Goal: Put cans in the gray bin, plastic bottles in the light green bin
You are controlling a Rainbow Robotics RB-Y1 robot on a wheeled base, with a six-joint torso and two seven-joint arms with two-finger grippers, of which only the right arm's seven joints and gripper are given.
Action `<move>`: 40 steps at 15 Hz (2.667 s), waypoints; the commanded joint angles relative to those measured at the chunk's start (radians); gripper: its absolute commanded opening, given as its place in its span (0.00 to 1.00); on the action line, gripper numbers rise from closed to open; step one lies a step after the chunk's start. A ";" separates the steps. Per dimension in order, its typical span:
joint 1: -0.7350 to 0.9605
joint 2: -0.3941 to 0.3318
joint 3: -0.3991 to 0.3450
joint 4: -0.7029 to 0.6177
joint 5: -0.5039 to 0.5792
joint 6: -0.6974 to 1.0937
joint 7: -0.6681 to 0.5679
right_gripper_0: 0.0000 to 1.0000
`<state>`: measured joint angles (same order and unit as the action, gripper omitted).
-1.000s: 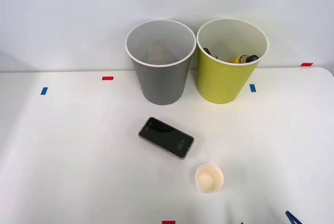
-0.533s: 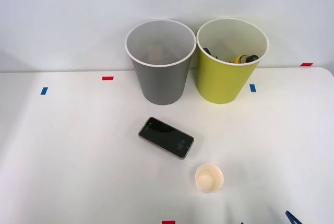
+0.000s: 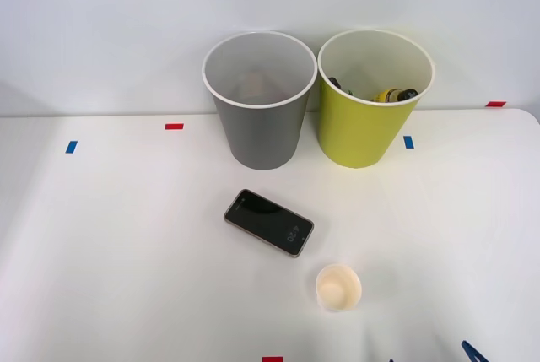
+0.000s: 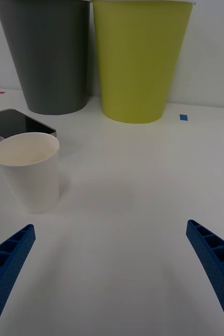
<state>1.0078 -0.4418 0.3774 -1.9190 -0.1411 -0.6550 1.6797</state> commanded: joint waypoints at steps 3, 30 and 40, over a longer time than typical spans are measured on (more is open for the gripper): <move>0.000 0.000 0.000 0.000 0.000 0.000 0.000 1.00; 0.000 0.000 0.000 0.000 0.000 0.000 0.000 1.00; 0.000 0.000 0.000 0.000 0.000 0.000 0.000 1.00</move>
<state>1.0078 -0.4418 0.3774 -1.9190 -0.1411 -0.6550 1.6797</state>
